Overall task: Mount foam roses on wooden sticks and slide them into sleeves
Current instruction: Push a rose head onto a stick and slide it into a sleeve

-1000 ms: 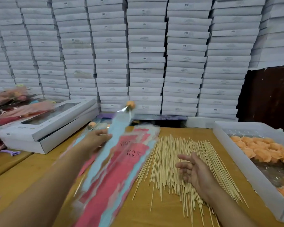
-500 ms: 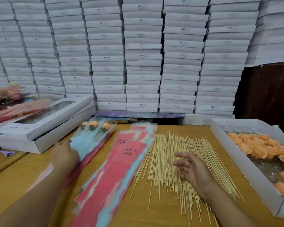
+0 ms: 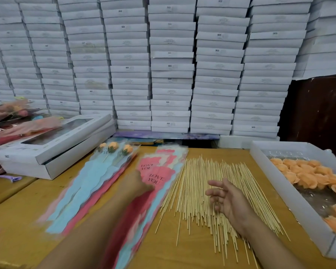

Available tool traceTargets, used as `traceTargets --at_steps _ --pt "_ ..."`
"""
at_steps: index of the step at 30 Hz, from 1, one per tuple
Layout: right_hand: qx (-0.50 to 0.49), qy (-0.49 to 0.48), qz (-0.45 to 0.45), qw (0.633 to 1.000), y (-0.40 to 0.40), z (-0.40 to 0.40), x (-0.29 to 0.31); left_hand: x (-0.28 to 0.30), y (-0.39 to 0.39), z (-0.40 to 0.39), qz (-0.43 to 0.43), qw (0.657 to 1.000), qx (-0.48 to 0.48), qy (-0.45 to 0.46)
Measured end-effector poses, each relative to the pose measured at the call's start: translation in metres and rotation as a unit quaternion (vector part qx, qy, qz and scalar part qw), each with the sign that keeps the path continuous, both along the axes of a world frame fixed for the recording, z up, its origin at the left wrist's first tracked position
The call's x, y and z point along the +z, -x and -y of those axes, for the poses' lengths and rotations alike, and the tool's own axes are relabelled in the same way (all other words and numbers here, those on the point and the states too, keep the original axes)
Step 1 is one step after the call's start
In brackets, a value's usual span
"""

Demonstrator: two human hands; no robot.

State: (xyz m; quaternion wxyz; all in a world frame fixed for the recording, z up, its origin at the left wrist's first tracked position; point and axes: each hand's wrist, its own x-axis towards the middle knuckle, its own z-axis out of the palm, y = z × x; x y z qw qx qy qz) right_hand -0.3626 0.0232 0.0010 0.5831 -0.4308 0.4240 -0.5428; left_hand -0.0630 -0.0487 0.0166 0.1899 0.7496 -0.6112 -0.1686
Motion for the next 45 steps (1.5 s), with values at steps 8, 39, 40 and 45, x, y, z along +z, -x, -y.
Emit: traceTargets --at_steps 8,39,40,45 --pt "0.0 -0.004 0.005 1.0 0.001 0.001 0.0 -0.003 -0.006 0.007 -0.037 0.999 0.016 -0.015" --pt "0.016 0.03 0.039 0.999 0.001 -0.004 0.005 0.015 0.105 -0.101 -0.404 0.873 -0.217 -0.164" --pt "0.021 0.03 0.041 0.998 0.001 -0.004 0.005 0.016 0.105 -0.1 -0.406 0.875 -0.214 -0.156" --pt "0.1 0.037 0.009 0.994 -0.001 -0.007 0.006 0.028 0.109 -0.085 -0.458 0.868 -0.173 -0.083"
